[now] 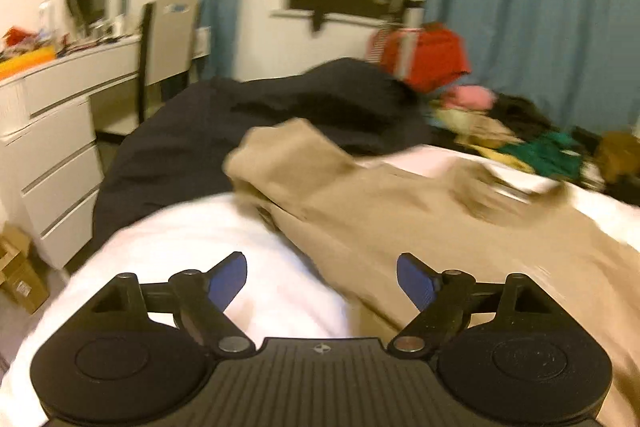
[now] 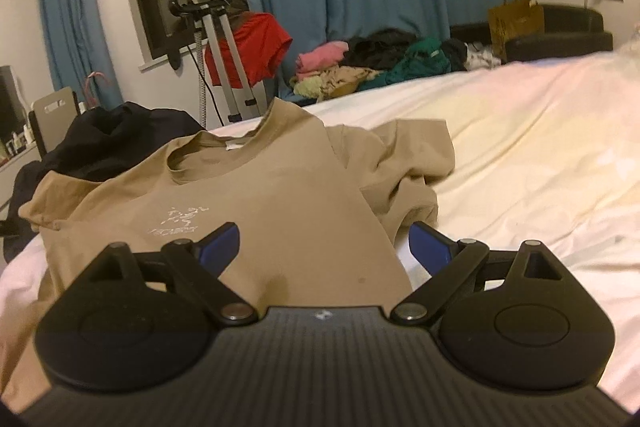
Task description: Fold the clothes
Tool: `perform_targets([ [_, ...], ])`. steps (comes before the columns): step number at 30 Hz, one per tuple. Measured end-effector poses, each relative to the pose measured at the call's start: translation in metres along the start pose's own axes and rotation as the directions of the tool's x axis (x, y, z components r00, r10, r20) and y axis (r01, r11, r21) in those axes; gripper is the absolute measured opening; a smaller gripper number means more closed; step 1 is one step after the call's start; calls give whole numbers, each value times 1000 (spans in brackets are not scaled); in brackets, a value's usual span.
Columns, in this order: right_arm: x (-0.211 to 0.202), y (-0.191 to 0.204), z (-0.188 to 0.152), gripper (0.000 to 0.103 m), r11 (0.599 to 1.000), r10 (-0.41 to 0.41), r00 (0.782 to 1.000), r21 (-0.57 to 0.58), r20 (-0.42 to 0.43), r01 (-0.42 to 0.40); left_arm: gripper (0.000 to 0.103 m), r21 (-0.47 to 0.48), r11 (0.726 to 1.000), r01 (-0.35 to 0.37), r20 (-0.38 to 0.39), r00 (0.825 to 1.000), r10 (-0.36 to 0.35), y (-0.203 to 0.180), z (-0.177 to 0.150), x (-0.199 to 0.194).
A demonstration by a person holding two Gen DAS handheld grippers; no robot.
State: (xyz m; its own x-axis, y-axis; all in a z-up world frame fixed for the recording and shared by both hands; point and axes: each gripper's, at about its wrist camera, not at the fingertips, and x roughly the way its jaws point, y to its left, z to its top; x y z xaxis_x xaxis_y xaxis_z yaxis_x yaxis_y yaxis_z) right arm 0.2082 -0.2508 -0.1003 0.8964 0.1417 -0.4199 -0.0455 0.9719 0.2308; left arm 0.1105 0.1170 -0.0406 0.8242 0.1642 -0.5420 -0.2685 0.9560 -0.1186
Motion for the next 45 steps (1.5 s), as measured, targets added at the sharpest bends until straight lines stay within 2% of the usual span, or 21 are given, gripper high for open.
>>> perform_targets([
  [2,-8,-3,2,93,1000,1,1000,8,12,-1,85,34,999,23,13,1000,-24,-13,-10,-25],
  [4,-18,-9,5,93,999,4,1000,33,25,-4,85,14,999,48,3,999,-49,-23,-19,-41],
  [7,-26,-21,9,93,993,37,999,115,27,-40,85,-14,993,115,-34,993,-115,-33,-29,-55],
  [9,-31,-29,11,96,983,60,998,170,30,-65,85,7,991,137,-24,990,-137,-39,-29,-61],
  [10,-33,-32,12,103,977,72,997,197,32,-77,88,19,990,139,-10,990,-139,-40,-29,-64],
  [13,-41,-44,15,103,954,106,994,278,39,-113,102,40,989,144,22,989,-145,-43,-30,-69],
  [19,-26,-64,5,103,887,101,995,452,3,-91,102,42,984,175,18,984,-176,-45,-30,-64],
  [20,-22,-69,2,103,865,105,994,491,12,-97,102,49,983,177,17,984,-178,-48,-31,-63],
  [22,-7,-83,-3,103,791,141,990,598,27,-129,102,70,982,175,20,984,-177,-53,-34,-60],
  [26,45,-112,-18,102,583,210,976,794,57,-172,102,100,977,187,31,981,-191,-63,-41,-49],
  [27,58,-116,-22,100,554,208,976,815,66,-173,102,102,977,189,34,981,-193,-64,-42,-46],
  [28,70,-117,-24,101,550,200,978,820,56,-160,102,104,975,194,35,979,-199,-66,-44,-42],
  [30,89,-112,-20,95,597,185,982,790,32,-139,102,111,972,206,40,977,-212,-68,-47,-34],
  [32,107,-106,-15,73,658,165,986,743,19,-124,102,125,970,208,43,976,-215,-71,-52,-26],
  [34,119,-105,-12,49,669,150,989,735,8,-108,102,141,966,215,40,974,-222,-74,-55,-16],
  [35,123,-106,-11,44,672,142,990,733,17,-109,102,148,964,219,36,973,-227,-76,-56,-11],
  [36,127,-105,-8,32,685,128,992,721,14,-99,102,154,962,226,34,972,-233,-77,-57,-7],
  [37,131,-105,-6,13,701,113,993,708,10,-87,102,161,959,232,36,970,-241,-79,-58,-3],
  [38,132,-104,-2,11,721,87,996,689,4,-65,102,173,956,236,42,968,-246,-80,-59,0],
  [40,124,-102,2,9,757,21,998,651,52,-50,102,203,950,237,60,966,-253,-84,-61,7],
  [45,93,-97,20,8,822,-130,976,569,178,6,101,238,949,207,55,973,-226,-86,-64,20],
])
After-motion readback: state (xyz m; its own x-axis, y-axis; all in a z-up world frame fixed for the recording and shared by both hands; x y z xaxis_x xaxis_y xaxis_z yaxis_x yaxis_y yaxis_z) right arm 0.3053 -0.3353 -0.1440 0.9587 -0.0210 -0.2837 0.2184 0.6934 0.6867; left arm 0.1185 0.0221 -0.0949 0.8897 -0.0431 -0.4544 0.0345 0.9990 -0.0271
